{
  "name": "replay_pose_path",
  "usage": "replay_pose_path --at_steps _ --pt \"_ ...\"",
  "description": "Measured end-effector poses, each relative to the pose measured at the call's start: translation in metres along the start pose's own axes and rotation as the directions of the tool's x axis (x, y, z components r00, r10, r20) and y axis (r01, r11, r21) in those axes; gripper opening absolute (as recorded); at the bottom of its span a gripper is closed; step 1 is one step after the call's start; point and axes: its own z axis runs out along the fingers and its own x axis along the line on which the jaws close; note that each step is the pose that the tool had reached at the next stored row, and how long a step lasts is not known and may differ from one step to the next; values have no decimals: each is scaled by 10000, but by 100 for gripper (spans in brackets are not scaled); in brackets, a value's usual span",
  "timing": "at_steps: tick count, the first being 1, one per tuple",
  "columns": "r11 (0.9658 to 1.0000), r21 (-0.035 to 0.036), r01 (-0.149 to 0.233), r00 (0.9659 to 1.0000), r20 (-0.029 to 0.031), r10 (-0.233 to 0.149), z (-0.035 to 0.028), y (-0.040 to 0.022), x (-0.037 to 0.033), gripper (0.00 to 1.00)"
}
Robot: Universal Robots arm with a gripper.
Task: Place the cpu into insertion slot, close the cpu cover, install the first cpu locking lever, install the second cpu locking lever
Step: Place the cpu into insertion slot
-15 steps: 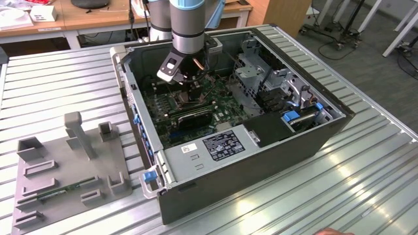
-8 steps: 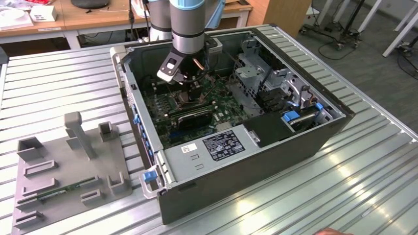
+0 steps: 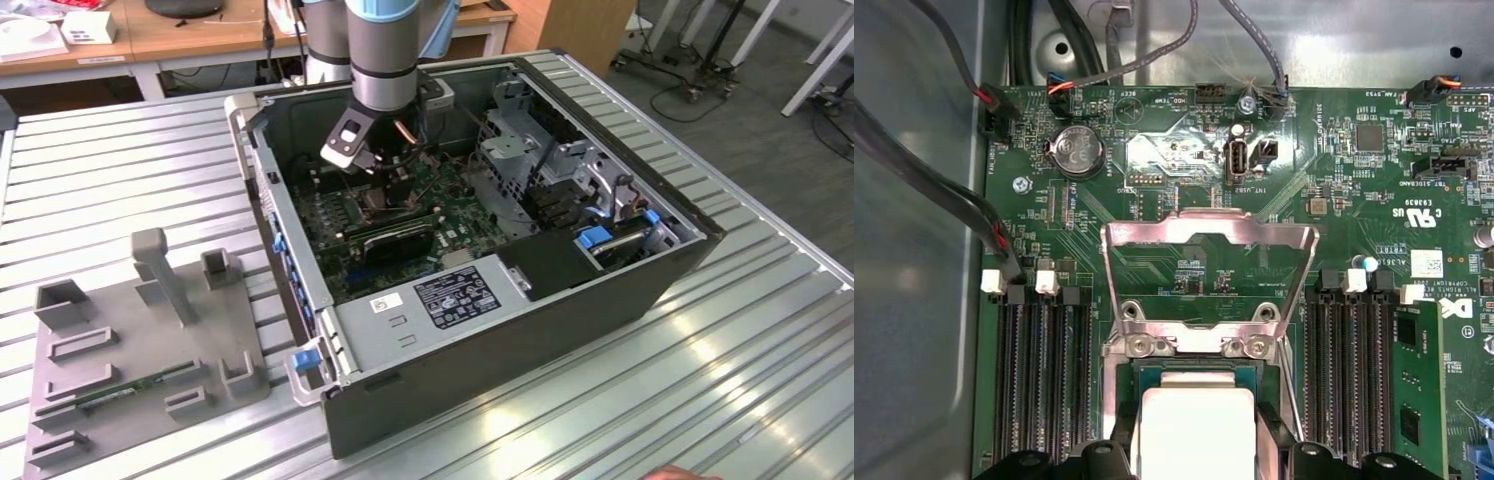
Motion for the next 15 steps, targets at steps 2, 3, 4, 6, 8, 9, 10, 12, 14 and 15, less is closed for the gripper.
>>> replay_pose_path --at_steps 2,3,4,6,8,9,10,12,14,15 --pt "10000 0 0 10000 1 0 5 -1 -1 54" --pt "10000 -1 0 10000 1 0 5 0 0 54" --pt "10000 -2 0 10000 -2 0 7 0 0 54" --pt "10000 -3 1 10000 -3 -1 7 0 0 54" --pt "10000 -3 1 10000 -3 -1 8 0 0 54" --pt "10000 -4 0 10000 -3 0 8 0 0 54" --pt "10000 -3 0 10000 -3 0 8 0 0 54" --pt "10000 -3 0 10000 -3 0 8 0 0 54" --pt "10000 -4 0 10000 -3 0 9 0 0 54" --pt "10000 -4 1 10000 -3 -1 9 0 0 54"
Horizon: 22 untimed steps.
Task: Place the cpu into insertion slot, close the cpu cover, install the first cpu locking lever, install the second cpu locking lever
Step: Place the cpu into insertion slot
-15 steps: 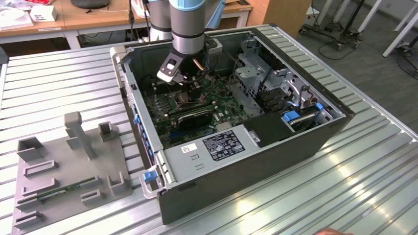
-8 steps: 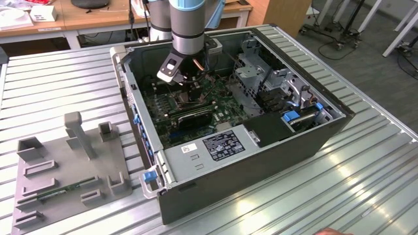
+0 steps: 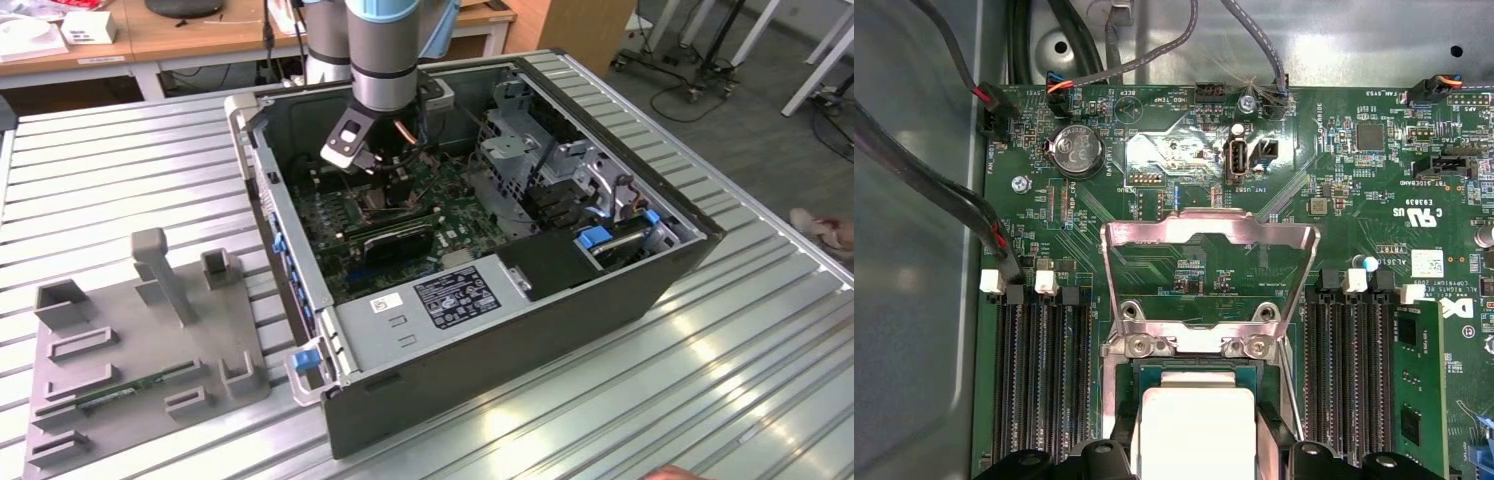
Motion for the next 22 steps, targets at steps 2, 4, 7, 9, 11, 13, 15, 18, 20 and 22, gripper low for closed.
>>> replay_pose_path --at_steps 2,4,7,9,11,13,15,18,20,22 --pt "10000 0 0 10000 0 0 0 0 0 54" --pt "10000 0 0 10000 0 0 1 0 0 54" --pt "10000 -3 0 10000 -4 0 -1 1 1 54" --pt "10000 -5 -1 10000 -6 1 -7 1 1 54" --pt "10000 -3 0 10000 -5 0 -9 1 1 54" --pt "10000 -2 0 10000 -3 0 -11 1 1 54" --pt "10000 -2 0 10000 -3 0 -12 1 1 54" --pt "10000 -2 0 10000 -2 0 -13 -2 1 54" --pt "10000 -1 -1 10000 0 1 -14 -10 1 54" --pt "10000 -3 0 10000 -3 0 -13 -18 1 54"
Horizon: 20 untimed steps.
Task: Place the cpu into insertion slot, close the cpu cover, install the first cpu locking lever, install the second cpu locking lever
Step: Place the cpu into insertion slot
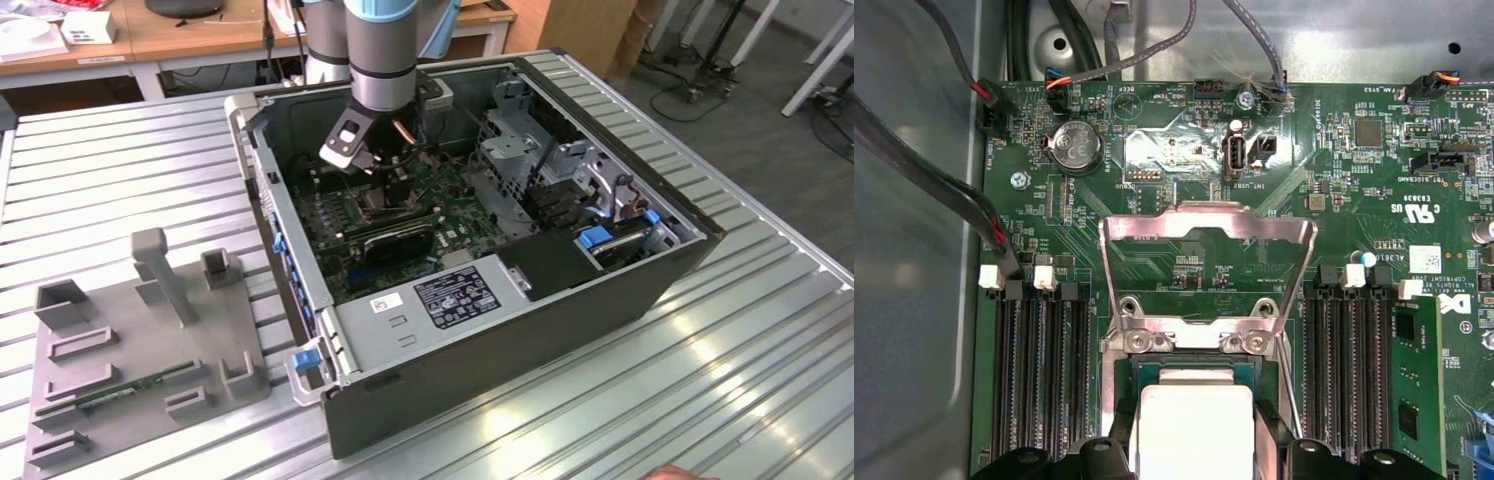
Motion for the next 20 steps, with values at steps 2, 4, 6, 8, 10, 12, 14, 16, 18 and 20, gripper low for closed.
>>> replay_pose_path --at_steps 2,4,6,8,10,12,14,16,18,20 --pt "10000 2 2 10000 1 -2 0 -2 0 54" --pt "10000 2 1 10000 2 -1 -1 -3 -1 54" --pt "10000 2 0 10000 2 0 0 -3 -1 54" --pt "10000 3 1 10000 2 -1 4 -4 -1 54" --pt "10000 6 0 10000 6 0 12 -6 -1 54" --pt "10000 7 1 10000 8 -1 18 -6 -2 54" --pt "10000 5 0 10000 5 0 22 -7 -1 54" --pt "10000 3 0 10000 2 0 24 -6 -1 54" --pt "10000 3 0 10000 3 0 24 -6 -1 54" --pt "10000 3 0 10000 3 0 24 -6 -1 54"
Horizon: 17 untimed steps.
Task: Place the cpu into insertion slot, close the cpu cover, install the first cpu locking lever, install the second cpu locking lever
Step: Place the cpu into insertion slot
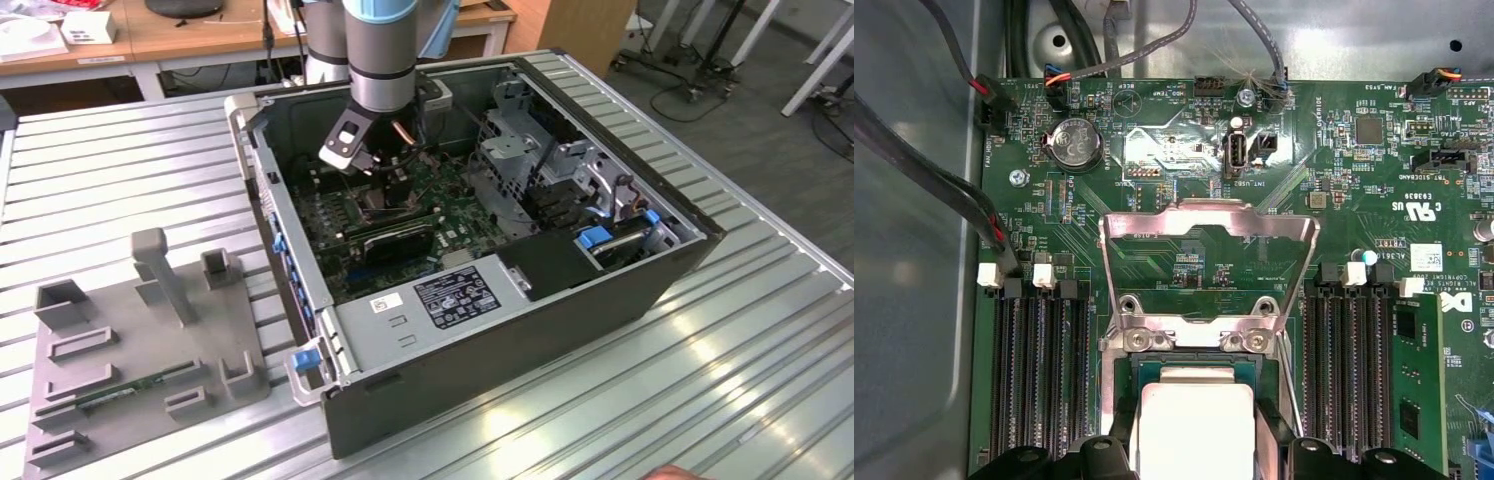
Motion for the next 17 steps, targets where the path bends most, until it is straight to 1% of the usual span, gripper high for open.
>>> replay_pose_path --at_steps 17 --pt "10000 0 0 10000 -1 0 2 0 0 54"
